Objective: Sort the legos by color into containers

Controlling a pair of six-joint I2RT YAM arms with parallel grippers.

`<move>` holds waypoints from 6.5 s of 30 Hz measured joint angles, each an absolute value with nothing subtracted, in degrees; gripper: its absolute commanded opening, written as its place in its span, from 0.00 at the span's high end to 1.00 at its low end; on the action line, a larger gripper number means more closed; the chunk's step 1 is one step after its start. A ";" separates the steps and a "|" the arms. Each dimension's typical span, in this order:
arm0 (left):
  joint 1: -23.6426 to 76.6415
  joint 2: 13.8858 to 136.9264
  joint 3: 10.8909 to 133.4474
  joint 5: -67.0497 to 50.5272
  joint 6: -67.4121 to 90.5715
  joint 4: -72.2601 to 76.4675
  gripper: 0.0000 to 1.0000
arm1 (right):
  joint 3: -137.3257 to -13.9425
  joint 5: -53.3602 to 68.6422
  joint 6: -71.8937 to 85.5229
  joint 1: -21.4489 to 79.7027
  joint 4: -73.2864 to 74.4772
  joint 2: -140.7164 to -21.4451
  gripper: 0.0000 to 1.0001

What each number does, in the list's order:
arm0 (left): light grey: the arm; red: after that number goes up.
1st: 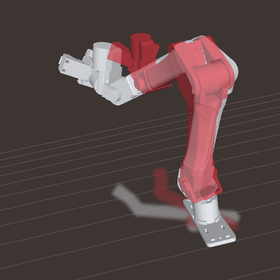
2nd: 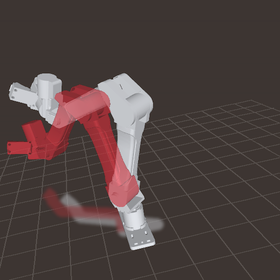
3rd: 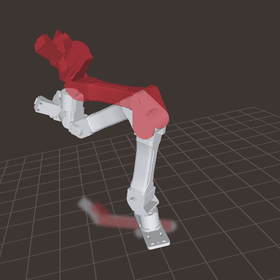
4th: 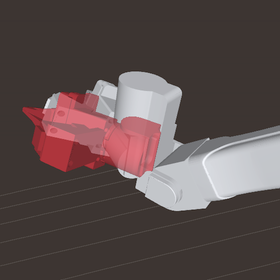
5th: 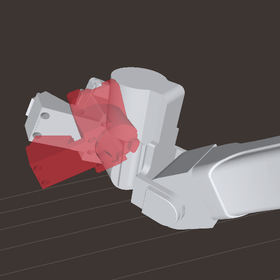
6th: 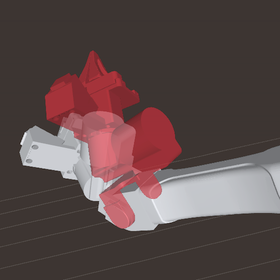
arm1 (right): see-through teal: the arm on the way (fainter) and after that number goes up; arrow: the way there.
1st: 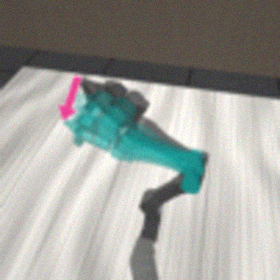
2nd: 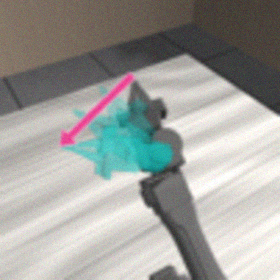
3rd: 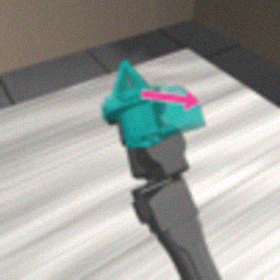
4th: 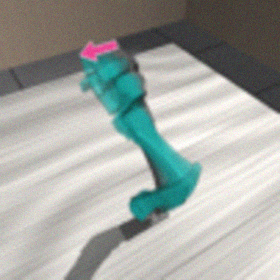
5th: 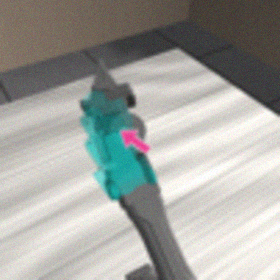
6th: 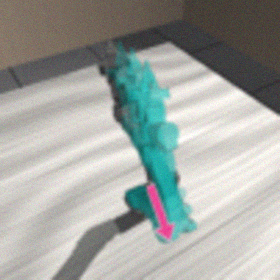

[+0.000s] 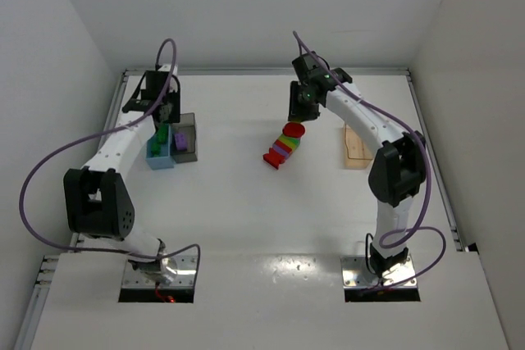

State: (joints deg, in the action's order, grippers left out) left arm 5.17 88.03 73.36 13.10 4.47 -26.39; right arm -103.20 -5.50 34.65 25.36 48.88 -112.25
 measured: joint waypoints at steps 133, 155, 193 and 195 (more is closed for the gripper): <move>81.67 68.55 13.21 29.23 -74.54 45.25 1.00 | -107.02 15.75 34.96 36.67 51.05 -117.43 1.00; 38.02 78.08 65.89 16.71 -0.47 -11.97 0.92 | -81.43 -18.87 13.23 25.82 34.46 -87.48 1.00; 26.44 93.03 80.07 -17.98 7.31 -21.34 0.82 | -68.16 -0.84 -3.25 -11.46 27.16 -97.93 0.89; 27.49 94.80 82.00 -18.72 7.25 -21.04 0.82 | -68.16 -0.40 -3.44 -11.86 27.14 -98.52 0.75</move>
State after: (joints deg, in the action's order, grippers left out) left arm 27.49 94.80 82.00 -18.72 7.25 -21.04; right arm -68.16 -0.40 -3.44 -11.86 27.14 -98.52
